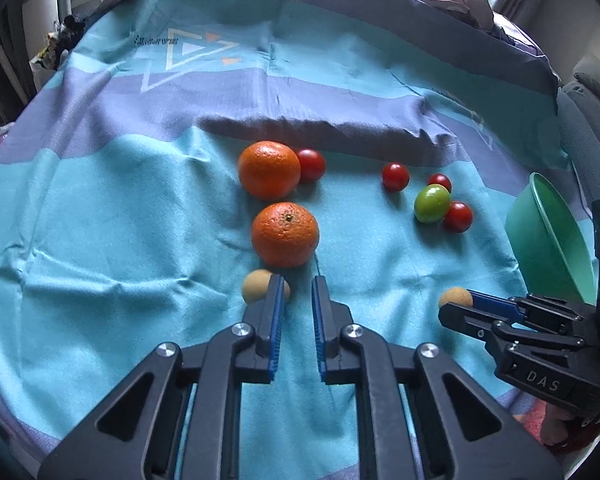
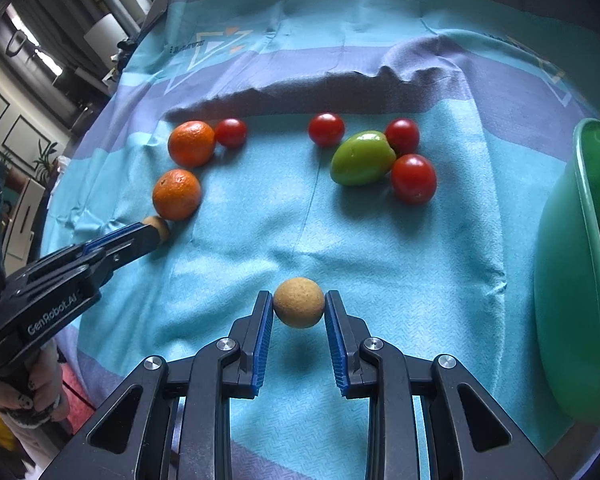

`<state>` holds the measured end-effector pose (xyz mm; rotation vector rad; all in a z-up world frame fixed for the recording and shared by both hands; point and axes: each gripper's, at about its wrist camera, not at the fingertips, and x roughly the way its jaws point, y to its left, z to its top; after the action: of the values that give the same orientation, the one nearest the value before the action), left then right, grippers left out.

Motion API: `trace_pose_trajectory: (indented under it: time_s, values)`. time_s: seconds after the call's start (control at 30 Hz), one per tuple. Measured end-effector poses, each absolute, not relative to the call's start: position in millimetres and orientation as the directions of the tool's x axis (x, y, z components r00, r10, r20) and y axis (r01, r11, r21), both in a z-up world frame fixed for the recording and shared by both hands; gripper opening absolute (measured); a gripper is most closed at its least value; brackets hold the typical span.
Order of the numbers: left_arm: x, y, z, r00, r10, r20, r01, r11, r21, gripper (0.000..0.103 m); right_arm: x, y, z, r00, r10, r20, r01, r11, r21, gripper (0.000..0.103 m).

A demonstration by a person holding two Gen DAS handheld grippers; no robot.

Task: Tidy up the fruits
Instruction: 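Lower the left gripper onto the brown kiwi and close on it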

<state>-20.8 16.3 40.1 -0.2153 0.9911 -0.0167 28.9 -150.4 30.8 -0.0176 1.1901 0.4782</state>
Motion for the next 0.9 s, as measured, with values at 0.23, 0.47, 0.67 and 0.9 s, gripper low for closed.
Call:
trace_pose_trajectory:
  time_s: [0.23, 0.47, 0.67, 0.9]
  values:
    - [-14, 23, 36, 0.535, 0.010, -0.845, -0.136, 0.988, -0.075, 0.044, 33, -155, 32, 0.277, 0.360, -0.891, -0.355, 0.900, 0.253, 0.028]
    - [-4, 26, 20, 0.505, -0.022, -0.863, -0.139, 0.984, -0.107, 0.044, 33, -153, 32, 0.268, 0.363, -0.892, -0.359, 0.897, 0.257, 0.028]
    - [1, 22, 15, 0.492, -0.009, -0.870, -0.160, 0.982, -0.100, 0.042, 32, -154, 33, 0.267, 0.364, -0.892, -0.361, 0.896, 0.258, 0.028]
    - [1, 22, 13, 0.521, -0.001, -0.854, -0.176, 0.978, -0.109, 0.012, 32, -156, 34, 0.272, 0.363, -0.891, -0.357, 0.898, 0.257, 0.028]
